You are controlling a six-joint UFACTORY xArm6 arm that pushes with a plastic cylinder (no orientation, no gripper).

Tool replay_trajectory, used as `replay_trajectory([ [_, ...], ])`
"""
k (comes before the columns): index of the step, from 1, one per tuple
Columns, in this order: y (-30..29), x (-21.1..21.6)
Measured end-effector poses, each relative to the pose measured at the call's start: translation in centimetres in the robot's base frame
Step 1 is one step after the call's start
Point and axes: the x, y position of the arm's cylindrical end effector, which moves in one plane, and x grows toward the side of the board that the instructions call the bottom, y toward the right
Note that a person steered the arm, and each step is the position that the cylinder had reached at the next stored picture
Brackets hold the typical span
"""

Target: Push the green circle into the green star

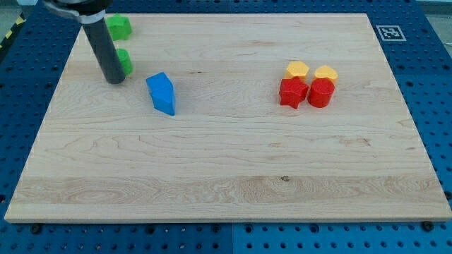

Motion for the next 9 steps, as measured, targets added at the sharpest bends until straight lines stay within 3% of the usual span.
replay_trajectory([
  [2,0.0,-3.4],
  [4,4.1,-2.3],
  [6,1.3,-7.2],
  [9,-0.5,-4.1],
])
